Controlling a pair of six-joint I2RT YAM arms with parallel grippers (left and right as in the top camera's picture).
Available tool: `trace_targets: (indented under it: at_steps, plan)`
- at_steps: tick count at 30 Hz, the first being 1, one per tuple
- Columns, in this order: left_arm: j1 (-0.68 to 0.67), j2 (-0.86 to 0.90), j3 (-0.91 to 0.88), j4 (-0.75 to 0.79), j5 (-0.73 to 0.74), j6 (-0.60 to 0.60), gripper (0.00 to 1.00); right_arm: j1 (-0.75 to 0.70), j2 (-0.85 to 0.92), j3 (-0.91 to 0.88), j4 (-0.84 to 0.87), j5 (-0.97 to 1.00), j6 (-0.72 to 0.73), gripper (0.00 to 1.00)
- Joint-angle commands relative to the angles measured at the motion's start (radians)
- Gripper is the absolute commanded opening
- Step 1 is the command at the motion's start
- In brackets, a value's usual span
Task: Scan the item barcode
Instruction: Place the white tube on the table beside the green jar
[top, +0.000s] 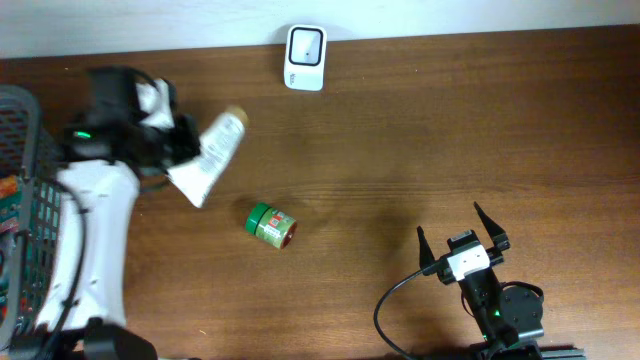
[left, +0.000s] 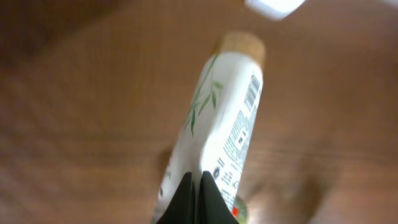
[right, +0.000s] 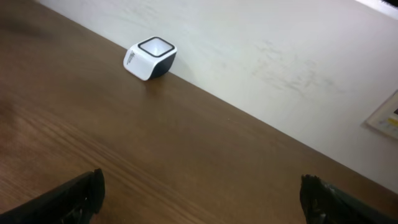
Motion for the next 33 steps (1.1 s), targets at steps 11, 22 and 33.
trace_targets:
  at_steps: [11, 22, 33]
  plan:
    - [-0.163, -0.03, -0.551, 0.492, -0.196, -0.312, 0.59, 0.005, -0.004, -0.005, -0.006, -0.012, -0.007, 0.98]
    - [-0.048, -0.2, -0.021, 0.109, -0.197, 0.011, 0.67, 0.005, -0.004, -0.005, -0.006, -0.012, -0.007, 0.98]
    - [0.49, -0.198, 0.451, -0.216, -0.528, 0.148, 0.82, 0.005, -0.004, -0.005, -0.006, -0.012, -0.007, 0.99]
